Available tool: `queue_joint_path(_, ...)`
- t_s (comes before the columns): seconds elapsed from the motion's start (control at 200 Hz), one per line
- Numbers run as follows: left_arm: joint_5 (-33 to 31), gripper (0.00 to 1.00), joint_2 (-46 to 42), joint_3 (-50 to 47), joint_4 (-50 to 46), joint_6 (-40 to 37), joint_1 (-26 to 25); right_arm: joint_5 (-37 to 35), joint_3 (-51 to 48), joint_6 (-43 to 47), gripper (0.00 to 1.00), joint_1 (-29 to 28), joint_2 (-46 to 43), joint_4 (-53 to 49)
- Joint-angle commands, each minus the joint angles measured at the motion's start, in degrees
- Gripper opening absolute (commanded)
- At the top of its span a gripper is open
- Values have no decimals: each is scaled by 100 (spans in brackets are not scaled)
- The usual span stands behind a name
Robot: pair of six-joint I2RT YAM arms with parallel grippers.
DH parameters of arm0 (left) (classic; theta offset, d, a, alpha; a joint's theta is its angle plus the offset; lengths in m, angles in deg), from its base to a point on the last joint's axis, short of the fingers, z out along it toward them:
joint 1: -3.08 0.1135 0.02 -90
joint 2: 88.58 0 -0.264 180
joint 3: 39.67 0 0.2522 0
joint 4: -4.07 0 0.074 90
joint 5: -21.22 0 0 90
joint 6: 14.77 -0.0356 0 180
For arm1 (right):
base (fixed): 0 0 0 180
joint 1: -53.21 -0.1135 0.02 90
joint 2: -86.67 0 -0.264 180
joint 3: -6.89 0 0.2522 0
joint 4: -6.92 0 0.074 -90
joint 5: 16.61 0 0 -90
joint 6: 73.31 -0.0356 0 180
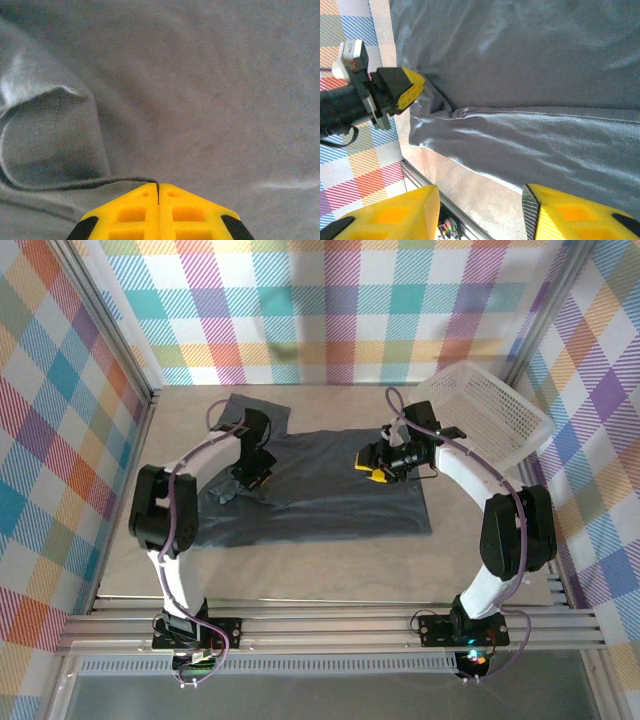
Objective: Fold and stack the t-shirts
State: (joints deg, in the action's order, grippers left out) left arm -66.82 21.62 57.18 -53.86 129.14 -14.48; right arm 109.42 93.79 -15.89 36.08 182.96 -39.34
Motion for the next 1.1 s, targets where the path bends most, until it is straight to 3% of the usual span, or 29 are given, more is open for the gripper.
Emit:
queue_joint_path(0.0,-361,0,359,585,-741,-766,-145,25,160,-8,48,-14,57,-102)
queue_joint_path(0.38,-787,0,1217,1759,-1174,-1685,-448,46,143,-10,47,-10,107,-170)
queue_joint_path(1.095,-986,0,1818,2296,-840,-3056,-742,163,183,-35,47,-10,240,-156)
